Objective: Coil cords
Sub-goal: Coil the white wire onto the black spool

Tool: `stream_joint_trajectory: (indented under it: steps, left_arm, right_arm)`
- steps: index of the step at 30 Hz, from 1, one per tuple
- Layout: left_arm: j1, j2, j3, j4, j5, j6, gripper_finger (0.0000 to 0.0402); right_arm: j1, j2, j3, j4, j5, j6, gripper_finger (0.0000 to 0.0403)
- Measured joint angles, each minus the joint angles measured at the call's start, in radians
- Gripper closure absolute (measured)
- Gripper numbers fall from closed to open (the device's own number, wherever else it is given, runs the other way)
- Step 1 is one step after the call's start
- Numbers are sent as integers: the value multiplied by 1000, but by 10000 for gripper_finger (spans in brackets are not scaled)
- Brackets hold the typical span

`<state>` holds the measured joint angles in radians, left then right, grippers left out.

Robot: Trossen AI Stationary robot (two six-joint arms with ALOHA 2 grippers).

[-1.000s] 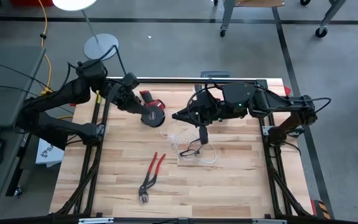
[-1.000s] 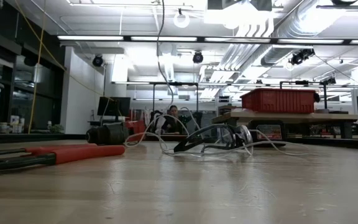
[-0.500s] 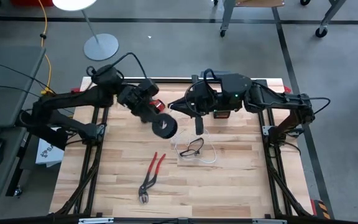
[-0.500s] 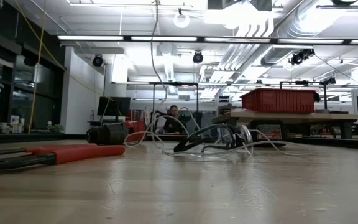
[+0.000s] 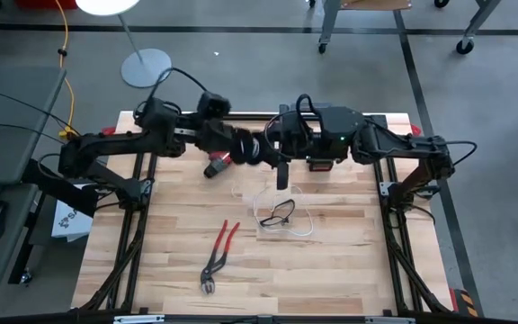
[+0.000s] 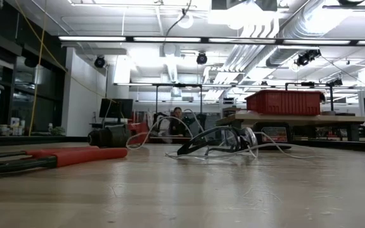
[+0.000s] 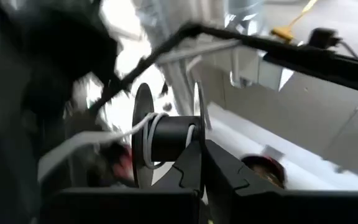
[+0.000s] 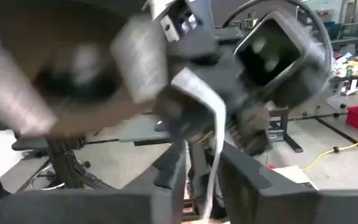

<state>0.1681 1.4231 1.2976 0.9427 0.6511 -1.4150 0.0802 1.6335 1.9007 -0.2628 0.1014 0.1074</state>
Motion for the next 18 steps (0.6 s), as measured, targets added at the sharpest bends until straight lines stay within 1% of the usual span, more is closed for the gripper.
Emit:
stream_joint_trajectory:
  steps: [4,10,13,18]
  left_arm:
    - [15,1,0,65,-82,106,401]
    - [29,0,2,125,-193,239,402]
    - [29,1,25,130,-217,312,402]
    - [29,-2,80,132,-205,397,401]
  right_arm:
    - [0,9,0,14,3,8,298]
    - [1,28,0,22,8,15,296]
    - [1,41,0,25,29,25,296]
    - [5,59,0,17,64,-1,295]
